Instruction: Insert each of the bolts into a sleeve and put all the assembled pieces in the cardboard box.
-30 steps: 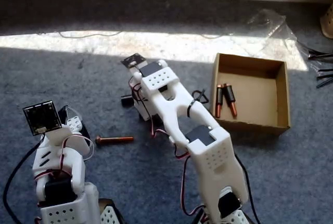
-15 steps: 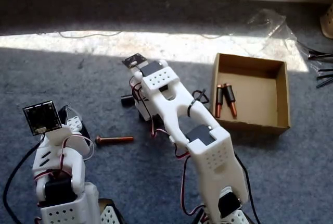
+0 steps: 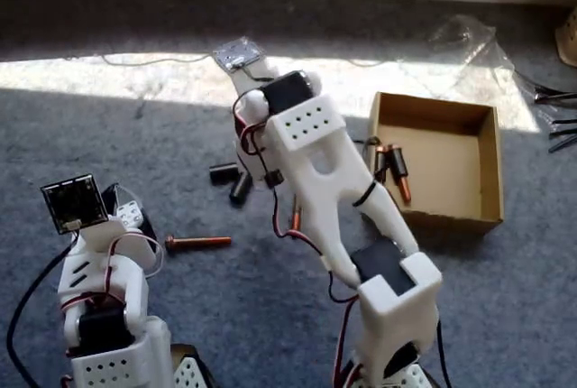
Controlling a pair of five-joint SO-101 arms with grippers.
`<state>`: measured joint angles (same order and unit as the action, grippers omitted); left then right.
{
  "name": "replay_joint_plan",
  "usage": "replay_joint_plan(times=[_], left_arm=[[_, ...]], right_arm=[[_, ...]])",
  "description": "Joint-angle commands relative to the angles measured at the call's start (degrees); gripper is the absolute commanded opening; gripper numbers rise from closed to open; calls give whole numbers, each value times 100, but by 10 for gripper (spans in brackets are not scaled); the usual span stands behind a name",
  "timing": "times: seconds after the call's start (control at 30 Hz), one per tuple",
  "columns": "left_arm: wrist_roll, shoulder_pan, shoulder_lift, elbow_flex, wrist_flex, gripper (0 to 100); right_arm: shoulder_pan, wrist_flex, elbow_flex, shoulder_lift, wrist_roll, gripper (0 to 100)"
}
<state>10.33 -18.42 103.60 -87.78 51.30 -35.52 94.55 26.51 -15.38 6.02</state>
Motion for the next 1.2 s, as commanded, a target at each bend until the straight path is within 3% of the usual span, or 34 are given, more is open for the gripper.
replay_joint_plan(times=[0.0, 0.37, 0.53, 0.8, 1.03, 1.17], left_arm=[[26, -57, 4, 48, -132, 18], [26, -57, 4, 48, -141, 18], [18, 92, 4, 48, -123, 18], [-844, 681, 4, -189, -229, 18], [-870, 690, 4, -479, -738, 18], [-870, 708, 4, -796, -1275, 18]], right_arm=[[75, 110, 295, 673, 9, 5], [75, 620, 268, 1675, 0, 5], [48, 567, -505, 2396, 0, 5], [75, -602, -2712, 4022, 0, 5], [119, -1727, -4708, 5376, 9, 5], [593, -2132, -5367, 6000, 9, 5]])
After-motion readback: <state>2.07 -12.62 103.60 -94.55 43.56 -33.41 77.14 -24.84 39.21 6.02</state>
